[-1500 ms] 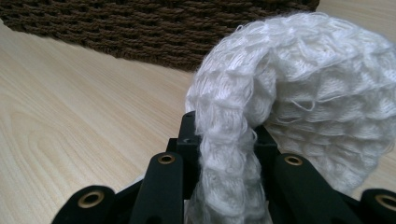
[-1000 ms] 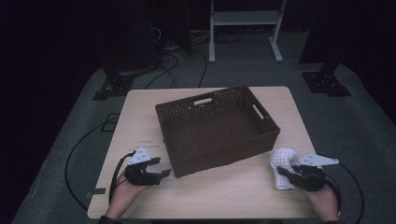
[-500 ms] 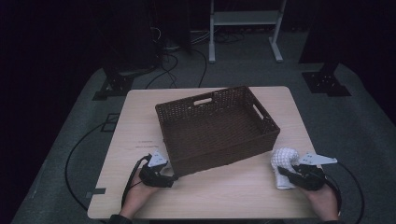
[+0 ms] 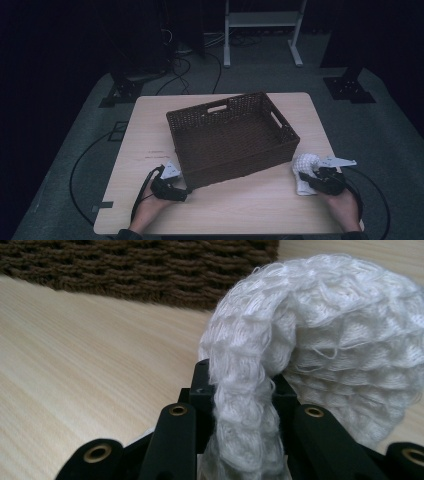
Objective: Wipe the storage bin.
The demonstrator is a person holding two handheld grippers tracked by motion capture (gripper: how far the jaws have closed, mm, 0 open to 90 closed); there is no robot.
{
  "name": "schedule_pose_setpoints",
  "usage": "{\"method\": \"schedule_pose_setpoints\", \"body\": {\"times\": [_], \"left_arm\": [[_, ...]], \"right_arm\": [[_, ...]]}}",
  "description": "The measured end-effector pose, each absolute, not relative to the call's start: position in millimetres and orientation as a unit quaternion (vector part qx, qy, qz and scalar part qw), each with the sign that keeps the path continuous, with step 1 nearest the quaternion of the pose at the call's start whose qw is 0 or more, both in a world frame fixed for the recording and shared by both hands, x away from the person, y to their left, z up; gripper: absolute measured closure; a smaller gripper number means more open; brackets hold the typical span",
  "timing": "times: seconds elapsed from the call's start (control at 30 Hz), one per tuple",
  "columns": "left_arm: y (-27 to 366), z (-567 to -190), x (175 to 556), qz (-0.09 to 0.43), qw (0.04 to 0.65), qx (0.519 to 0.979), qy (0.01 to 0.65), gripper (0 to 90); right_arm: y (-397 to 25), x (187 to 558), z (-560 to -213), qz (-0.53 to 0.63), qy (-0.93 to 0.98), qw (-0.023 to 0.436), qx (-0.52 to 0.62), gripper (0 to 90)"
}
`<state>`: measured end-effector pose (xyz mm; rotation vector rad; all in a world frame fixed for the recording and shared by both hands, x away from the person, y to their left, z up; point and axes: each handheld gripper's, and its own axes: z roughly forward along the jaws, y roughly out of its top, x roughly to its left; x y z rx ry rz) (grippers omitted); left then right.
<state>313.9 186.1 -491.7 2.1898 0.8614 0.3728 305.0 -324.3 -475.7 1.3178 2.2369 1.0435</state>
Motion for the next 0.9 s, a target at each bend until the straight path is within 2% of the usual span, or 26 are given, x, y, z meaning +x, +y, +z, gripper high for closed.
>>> {"method": "schedule_pose_setpoints", "body": {"times": [0.57,0.9], "left_arm": [[179.1,-499.4,316.1,0.147,0.379,0.858,0.314,16.3],[179.1,-499.5,316.2,0.147,0.381,0.857,0.314,17.7]], "right_arm": [[-304.8,327.2,-479.8,0.369,0.798,0.158,0.449,72.1],[-295.2,333.4,-467.6,0.379,0.800,0.160,0.437,72.0]]}}
